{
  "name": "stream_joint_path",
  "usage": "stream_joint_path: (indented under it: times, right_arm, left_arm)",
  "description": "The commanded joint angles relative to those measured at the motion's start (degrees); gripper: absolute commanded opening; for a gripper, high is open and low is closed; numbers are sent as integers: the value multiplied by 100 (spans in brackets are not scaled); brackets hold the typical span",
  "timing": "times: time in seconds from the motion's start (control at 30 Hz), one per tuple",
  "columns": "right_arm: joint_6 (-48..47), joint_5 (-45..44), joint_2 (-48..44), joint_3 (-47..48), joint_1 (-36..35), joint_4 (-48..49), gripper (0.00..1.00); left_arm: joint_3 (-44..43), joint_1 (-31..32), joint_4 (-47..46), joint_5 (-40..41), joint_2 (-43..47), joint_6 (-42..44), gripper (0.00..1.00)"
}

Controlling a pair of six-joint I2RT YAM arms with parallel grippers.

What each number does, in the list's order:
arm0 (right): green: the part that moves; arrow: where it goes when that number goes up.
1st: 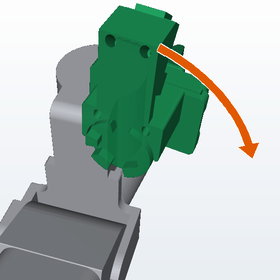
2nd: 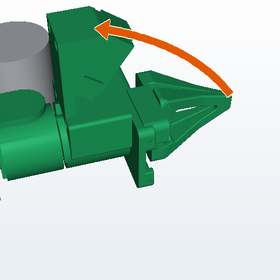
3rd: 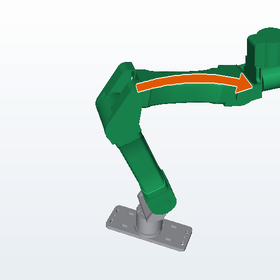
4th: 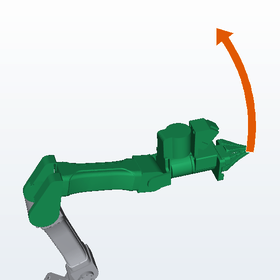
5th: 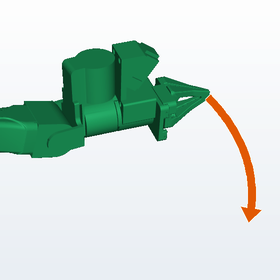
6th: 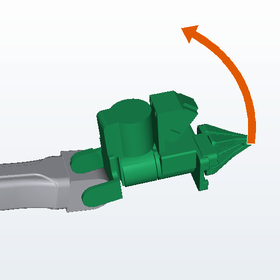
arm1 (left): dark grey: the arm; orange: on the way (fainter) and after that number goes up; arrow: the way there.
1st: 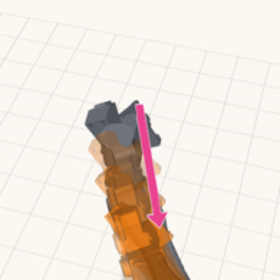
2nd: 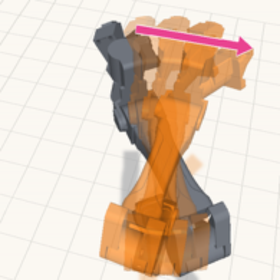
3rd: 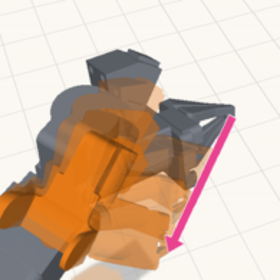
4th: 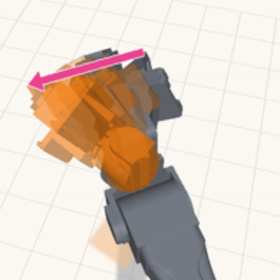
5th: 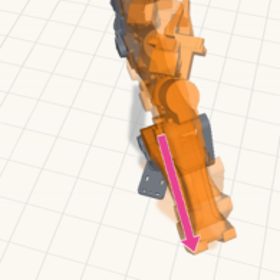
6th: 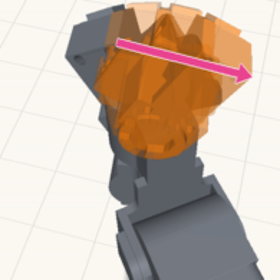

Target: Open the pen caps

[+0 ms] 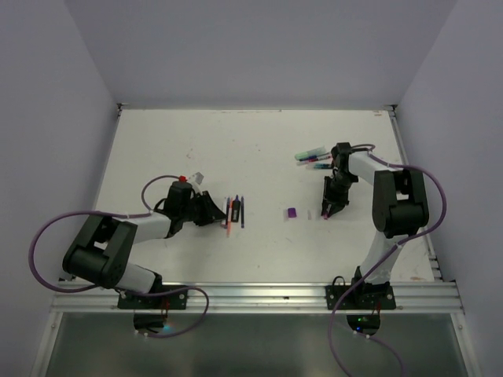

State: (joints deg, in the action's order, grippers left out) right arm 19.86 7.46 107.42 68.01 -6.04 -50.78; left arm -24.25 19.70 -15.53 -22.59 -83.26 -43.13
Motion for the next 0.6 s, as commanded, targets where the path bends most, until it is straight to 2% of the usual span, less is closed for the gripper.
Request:
stream_joint_path:
  times: [0.0, 0.47, 0.57]
  right_arm:
    - [-26, 211, -168, 107, -20, 86, 30]
    - [-17, 185, -388, 783, -20, -177, 51]
    - [-17, 159, -336, 1003, -20, -291, 52]
  left_arm:
    - [149, 51, 129, -61, -59, -28, 28]
    - [272, 51, 384, 35, 249, -2, 39]
    - [316, 51, 436, 53, 267, 15, 40]
